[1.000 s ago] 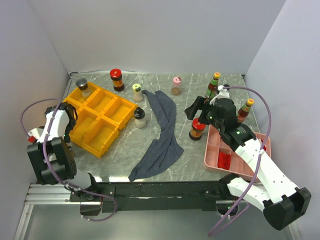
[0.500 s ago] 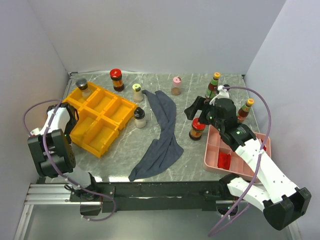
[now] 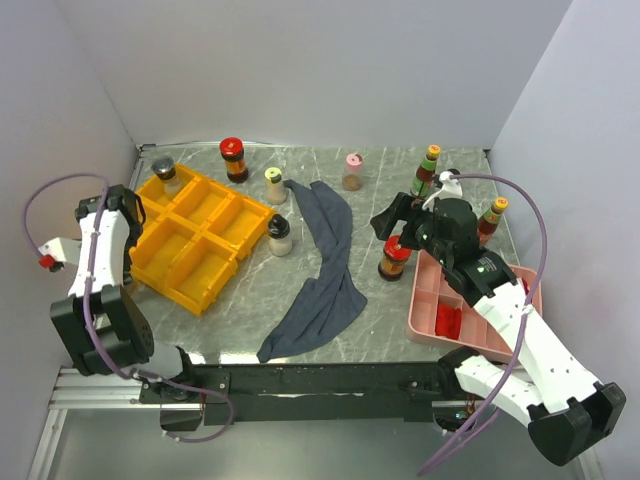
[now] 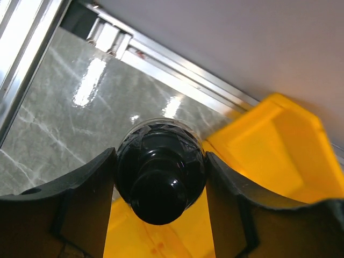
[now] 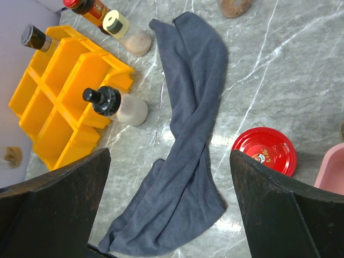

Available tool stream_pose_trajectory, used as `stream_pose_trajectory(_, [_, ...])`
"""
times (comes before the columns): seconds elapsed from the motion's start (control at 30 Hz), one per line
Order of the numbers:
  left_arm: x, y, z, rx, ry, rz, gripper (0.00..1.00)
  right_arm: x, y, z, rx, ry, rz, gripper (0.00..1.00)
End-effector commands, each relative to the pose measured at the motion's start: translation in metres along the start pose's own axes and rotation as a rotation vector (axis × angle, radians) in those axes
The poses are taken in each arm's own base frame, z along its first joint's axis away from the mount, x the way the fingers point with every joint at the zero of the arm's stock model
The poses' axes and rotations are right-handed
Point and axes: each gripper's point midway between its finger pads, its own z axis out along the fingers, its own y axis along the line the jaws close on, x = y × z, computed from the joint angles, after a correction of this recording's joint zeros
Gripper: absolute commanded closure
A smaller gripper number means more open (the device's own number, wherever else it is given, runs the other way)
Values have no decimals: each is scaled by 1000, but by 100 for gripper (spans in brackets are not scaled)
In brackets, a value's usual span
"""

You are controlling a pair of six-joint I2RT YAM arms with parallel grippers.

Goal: Organize the condiment bottles
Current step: Pick up the bottle from the corner of the board, then place the bottle in the storage box.

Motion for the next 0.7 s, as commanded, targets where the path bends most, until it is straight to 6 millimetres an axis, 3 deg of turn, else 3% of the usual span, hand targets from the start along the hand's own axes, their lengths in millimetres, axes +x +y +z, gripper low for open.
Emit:
stream_pose_trajectory(0.0, [-34, -17, -28, 119, -25, 5, 99, -13, 5, -6, -12, -46, -16, 0])
stream_pose_trajectory(0.03, [-33, -22, -31, 152, -16, 81, 99, -13, 6, -7, -15, -46, -18, 0])
stream_pose_trajectory(0.07, [-31, -44, -36, 231, -4, 64, 99, -15, 7, -8, -19, -49, -18, 0])
stream_pose_trajectory(0.17, [-14, -66, -38, 313, 45, 171, 99, -16, 10, -10, -32, -54, -15, 0])
stream_pose_trajectory(0.43, [-9, -99, -35, 253, -1, 344, 99, -17, 22, -20, -117, -80, 18, 0])
stream_pose_trajectory(0.6, [-12, -123, -46, 250, -68, 416, 99, -17, 25, -24, -136, -84, 13, 0])
stream_pose_trajectory(0.67, [-5, -135, -47, 275, -85, 458, 99, -16, 27, -25, -146, -82, 13, 0])
